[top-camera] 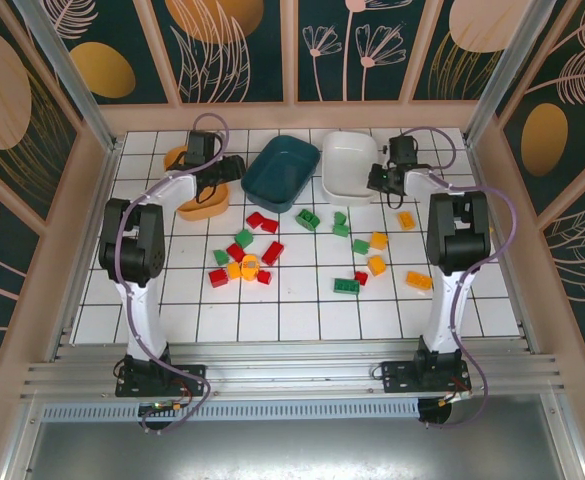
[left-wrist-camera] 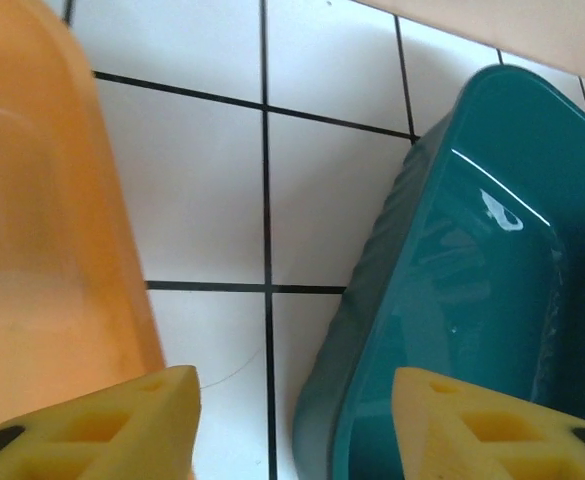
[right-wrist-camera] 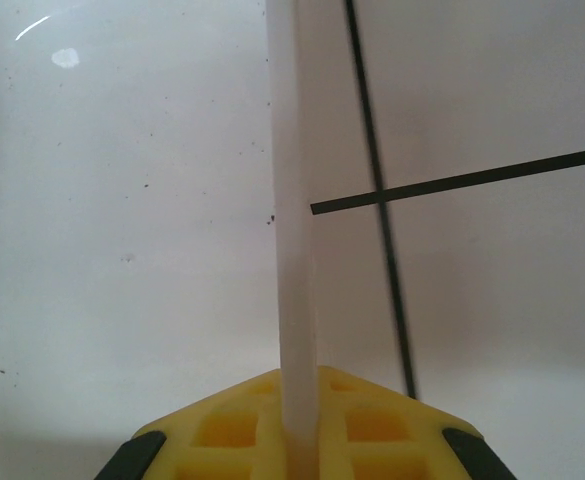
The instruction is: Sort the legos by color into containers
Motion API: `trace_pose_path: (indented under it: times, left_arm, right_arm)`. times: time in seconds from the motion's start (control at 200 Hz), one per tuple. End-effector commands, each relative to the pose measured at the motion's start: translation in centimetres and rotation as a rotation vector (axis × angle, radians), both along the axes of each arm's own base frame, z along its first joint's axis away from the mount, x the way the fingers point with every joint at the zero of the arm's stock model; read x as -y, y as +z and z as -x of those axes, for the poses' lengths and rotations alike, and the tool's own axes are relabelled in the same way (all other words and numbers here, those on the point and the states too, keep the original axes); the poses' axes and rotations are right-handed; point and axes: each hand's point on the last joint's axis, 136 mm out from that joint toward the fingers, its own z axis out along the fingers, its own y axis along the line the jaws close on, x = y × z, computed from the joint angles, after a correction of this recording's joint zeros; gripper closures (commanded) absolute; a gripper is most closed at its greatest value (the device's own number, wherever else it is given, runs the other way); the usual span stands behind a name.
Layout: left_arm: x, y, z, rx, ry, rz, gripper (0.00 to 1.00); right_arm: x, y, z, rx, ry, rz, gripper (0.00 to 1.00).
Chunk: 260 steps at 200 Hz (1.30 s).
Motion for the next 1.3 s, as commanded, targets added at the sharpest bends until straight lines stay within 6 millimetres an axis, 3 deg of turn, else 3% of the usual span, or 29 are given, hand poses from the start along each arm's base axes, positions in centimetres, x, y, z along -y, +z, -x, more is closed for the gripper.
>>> trace_pose_path:
  times: [0.0, 0.175, 0.295, 0.375, 0.445, 0.545, 0.716, 0.991, 1.166, 1.296]
  left_arm:
    - [-2.7, 3.9, -0.2, 0.080, 0.140, -0.045, 0.42]
    - [-6.6, 2.8, 0.6, 0.044, 0.295, 0.005, 0.49]
    - [-9.7, 1.9, 1.3, 0.030, 0.394, 0.059, 0.62]
    - [-10.0, 0.3, 0.8, -0.005, 0.382, 0.095, 0.72]
    - [-9.5, -1.2, 0.1, -0.041, 0.355, 0.096, 0.82]
    - [-9.0, -2.8, -1.0, -0.076, 0.330, 0.102, 0.88]
    - [-7.5, -4.5, -2.9, -0.114, 0.244, 0.117, 0.92]
    - [-3.4, -5.3, -3.8, -0.105, 0.081, 0.159, 0.90]
    - [0.0, -5.0, -3.5, -0.078, -0.033, 0.129, 0.90]
    - [1.3, -4.6, -3.2, -0.059, -0.085, 0.091, 0.91]
  right_arm:
    - [-1.7, 2.0, -0.8, 0.038, -0.017, -0.017, 0.94]
    - [-4.0, 1.9, -1.2, 0.033, 0.004, -0.010, 0.94]
    - [-5.2, 2.4, -1.4, 0.045, 0.018, -0.018, 0.94]
    - [-6.0, 2.6, -1.5, 0.049, 0.031, -0.018, 0.94]
    - [-6.4, 2.5, -1.5, 0.046, 0.033, -0.015, 0.95]
    - [-6.3, 2.0, -1.2, 0.028, 0.021, -0.015, 0.95]
    - [-6.4, 1.6, -0.7, 0.016, 0.014, -0.016, 0.95]
    - [-6.7, 0.6, -0.2, -0.013, -0.002, 0.020, 0.95]
    - [-5.9, -0.1, -0.1, -0.025, -0.037, 0.050, 0.95]
    - [-5.4, -0.3, 0.1, -0.035, -0.042, 0.057, 0.95]
